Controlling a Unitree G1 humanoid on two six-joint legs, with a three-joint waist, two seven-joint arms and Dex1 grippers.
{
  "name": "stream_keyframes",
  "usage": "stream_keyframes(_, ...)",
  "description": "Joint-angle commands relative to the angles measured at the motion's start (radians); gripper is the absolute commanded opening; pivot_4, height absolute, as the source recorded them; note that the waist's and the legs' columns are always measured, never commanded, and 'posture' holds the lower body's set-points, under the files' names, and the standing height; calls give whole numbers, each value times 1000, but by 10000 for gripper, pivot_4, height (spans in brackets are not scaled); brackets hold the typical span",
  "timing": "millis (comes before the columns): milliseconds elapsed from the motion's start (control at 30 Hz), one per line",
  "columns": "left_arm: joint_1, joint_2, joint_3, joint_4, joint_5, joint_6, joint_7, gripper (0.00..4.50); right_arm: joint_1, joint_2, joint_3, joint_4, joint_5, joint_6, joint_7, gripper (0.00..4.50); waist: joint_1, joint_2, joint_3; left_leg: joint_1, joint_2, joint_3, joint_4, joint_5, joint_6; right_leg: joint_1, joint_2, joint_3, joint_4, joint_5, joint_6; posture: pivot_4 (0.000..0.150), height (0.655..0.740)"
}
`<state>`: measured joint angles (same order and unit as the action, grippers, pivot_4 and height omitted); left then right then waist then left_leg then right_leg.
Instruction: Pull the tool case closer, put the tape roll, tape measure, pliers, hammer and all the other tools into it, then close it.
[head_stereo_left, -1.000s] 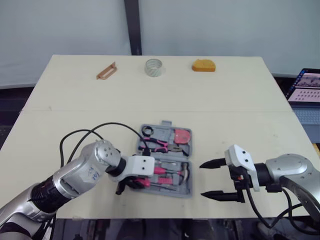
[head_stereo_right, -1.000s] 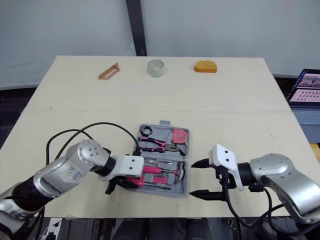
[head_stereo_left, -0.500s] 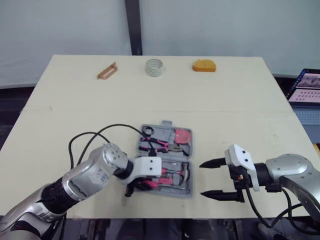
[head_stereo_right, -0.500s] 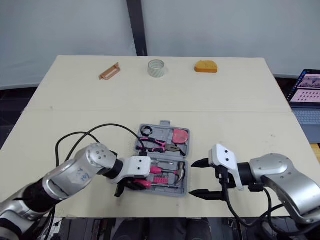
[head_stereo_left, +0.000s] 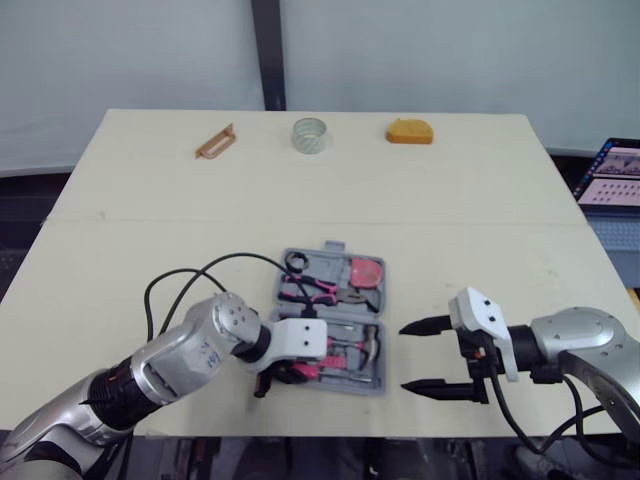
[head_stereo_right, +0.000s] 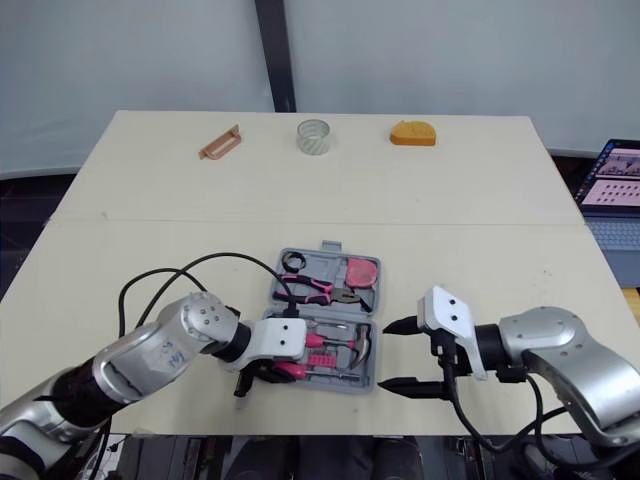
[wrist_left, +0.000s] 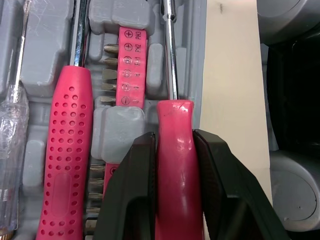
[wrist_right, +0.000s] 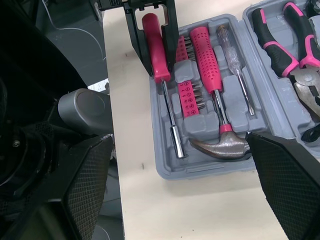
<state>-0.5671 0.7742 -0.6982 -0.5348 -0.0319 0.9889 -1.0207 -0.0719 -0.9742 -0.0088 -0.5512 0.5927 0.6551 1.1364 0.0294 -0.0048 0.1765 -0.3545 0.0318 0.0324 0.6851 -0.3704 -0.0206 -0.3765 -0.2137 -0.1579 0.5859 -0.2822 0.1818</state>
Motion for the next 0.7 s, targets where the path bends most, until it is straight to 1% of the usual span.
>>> stream_keyframes(33,-4,-9,-4,1,2,-20,6,6419,-11,0,-12,-32,16,-6,-3,45000,0,0,0,0,0,0,0,0,0,0,0,0,0,0,0,1500,7400)
stream_keyframes(700,2,-17,-17,12,5,-49,17,6419,-11,4,-10,-26,13,-10,-6,45000,0,0,0,0,0,0,0,0,0,0,0,0,0,0,0,1500,7400)
